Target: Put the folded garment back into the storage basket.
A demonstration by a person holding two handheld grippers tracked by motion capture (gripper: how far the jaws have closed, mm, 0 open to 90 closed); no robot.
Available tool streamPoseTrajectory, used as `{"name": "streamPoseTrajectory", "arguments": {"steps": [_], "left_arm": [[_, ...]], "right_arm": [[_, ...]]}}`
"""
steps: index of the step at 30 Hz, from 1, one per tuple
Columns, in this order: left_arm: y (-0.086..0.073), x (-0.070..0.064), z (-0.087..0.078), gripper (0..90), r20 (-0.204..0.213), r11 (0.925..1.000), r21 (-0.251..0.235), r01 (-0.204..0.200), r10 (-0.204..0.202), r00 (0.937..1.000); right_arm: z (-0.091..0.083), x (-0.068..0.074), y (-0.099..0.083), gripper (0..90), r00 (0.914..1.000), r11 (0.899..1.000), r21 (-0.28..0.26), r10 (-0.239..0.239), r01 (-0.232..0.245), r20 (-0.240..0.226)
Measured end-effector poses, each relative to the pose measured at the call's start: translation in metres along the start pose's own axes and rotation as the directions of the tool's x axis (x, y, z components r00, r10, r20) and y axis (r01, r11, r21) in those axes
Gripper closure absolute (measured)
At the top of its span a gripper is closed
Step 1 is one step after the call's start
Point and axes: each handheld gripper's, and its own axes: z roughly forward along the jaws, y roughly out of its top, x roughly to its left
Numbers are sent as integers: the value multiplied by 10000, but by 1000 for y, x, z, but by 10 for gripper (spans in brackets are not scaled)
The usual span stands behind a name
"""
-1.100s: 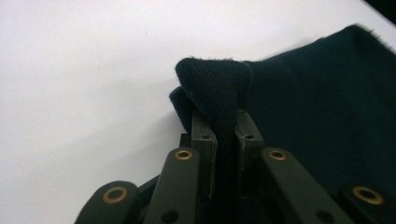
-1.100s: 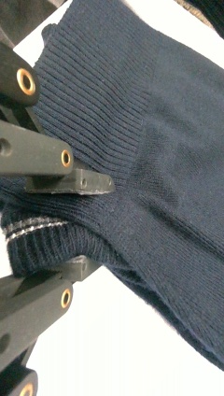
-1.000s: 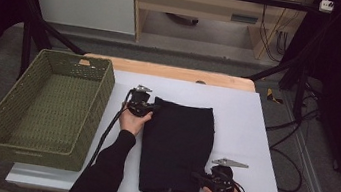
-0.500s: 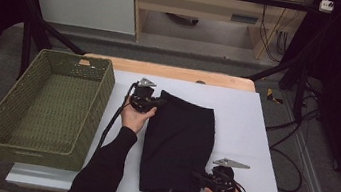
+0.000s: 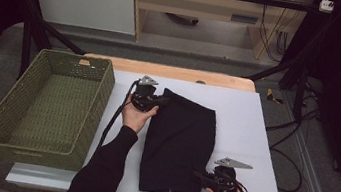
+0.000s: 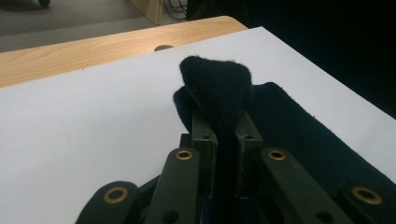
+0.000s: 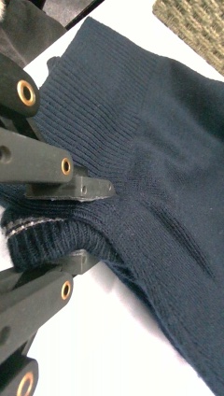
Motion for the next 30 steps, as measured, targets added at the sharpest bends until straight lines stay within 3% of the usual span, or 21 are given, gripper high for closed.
{"name": "streamPoseTrajectory", "arguments": {"steps": [9,15,17,22,25,28,30], "left_arm": [[1,0,-2,822,-15,10000,-8,12,-12,10000],[-1,3,2,822,-181,9998,190,-77,81,9998],[-4,4,5,821,-241,9995,321,-20,28,9997],[-10,10,9,821,-325,9988,466,160,-145,9994],[-11,11,9,821,-335,9986,489,207,-191,9993],[-11,10,8,821,-348,9987,487,153,-136,9993],[-11,10,7,821,-341,9987,479,163,-147,9993]], "right_arm": [[-7,3,3,738,9998,9996,-258,-141,137,-156],[2,0,-3,723,9999,10000,13,-15,15,156],[4,-1,-5,675,9997,10000,4,-87,87,212],[4,-2,-13,397,9981,9994,335,-20,-1,620],[4,-1,-16,448,9991,9995,323,41,-55,429],[8,7,-16,462,9982,9991,401,-180,157,577],[9,7,-16,493,9987,9991,429,12,-34,514]]}}
